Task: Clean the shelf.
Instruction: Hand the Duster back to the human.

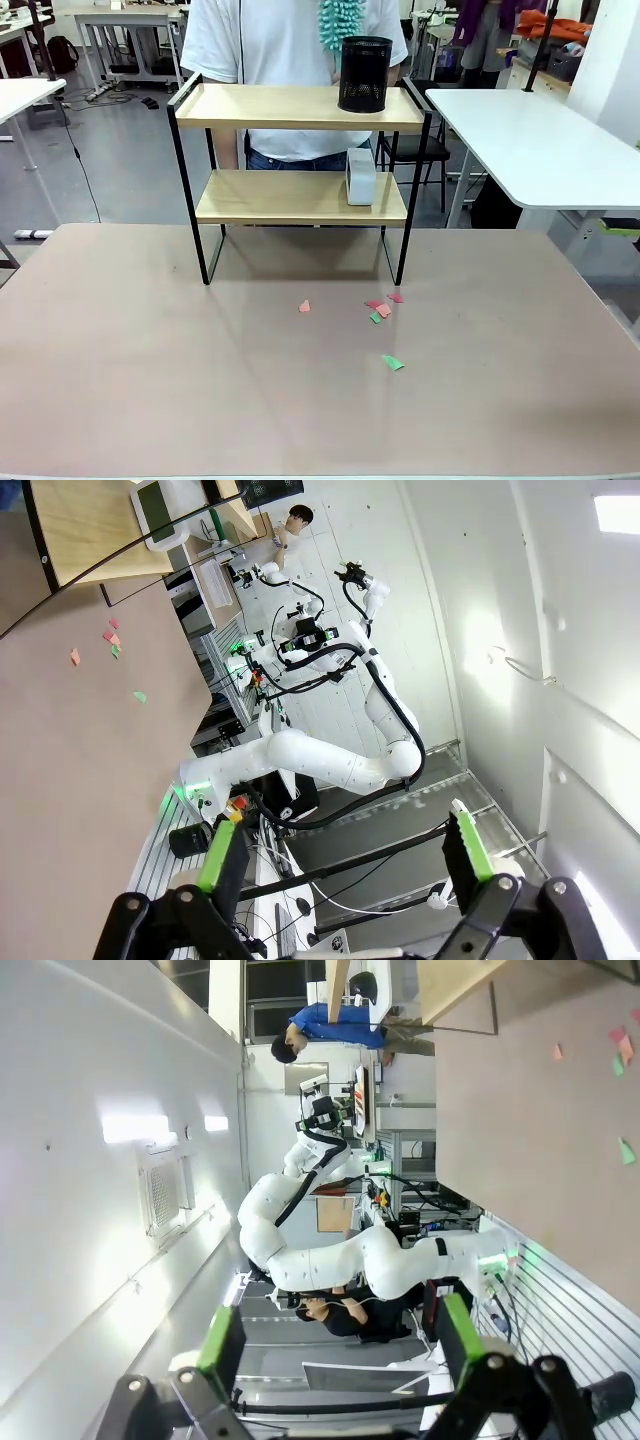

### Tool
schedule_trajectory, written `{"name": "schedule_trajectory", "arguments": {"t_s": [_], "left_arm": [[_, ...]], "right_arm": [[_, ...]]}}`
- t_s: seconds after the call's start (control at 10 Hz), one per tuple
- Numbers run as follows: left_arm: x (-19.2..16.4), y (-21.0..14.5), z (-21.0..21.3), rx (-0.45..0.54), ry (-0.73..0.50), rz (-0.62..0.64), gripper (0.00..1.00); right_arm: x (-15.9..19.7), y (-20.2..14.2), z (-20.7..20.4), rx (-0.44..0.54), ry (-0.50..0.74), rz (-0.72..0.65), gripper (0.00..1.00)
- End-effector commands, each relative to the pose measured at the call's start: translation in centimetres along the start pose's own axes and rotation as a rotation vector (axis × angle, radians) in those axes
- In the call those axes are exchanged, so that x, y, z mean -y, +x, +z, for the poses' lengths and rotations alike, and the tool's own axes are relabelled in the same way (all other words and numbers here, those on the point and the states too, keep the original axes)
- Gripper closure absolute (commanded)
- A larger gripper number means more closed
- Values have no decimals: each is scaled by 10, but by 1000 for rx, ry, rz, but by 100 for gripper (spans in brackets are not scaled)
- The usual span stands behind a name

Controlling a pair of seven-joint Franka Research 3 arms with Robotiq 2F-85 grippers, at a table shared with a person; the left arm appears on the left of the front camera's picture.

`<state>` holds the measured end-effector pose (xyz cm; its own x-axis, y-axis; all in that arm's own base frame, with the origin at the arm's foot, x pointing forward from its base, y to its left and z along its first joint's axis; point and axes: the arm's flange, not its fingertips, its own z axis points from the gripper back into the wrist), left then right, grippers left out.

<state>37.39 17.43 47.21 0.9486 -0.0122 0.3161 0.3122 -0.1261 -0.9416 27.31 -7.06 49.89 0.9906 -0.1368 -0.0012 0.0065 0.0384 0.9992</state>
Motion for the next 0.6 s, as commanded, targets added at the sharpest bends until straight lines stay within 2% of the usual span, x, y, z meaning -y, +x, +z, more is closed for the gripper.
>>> {"name": "schedule_trajectory", "arguments": {"t_s": [0.0, 0.5], "left_arm": [[0, 2, 5, -5, 3, 0, 0], [0, 2, 5, -5, 3, 0, 0]], "right_arm": [[0, 0, 1, 0, 10, 22, 0], [0, 0, 1, 0, 10, 22, 0]]}}
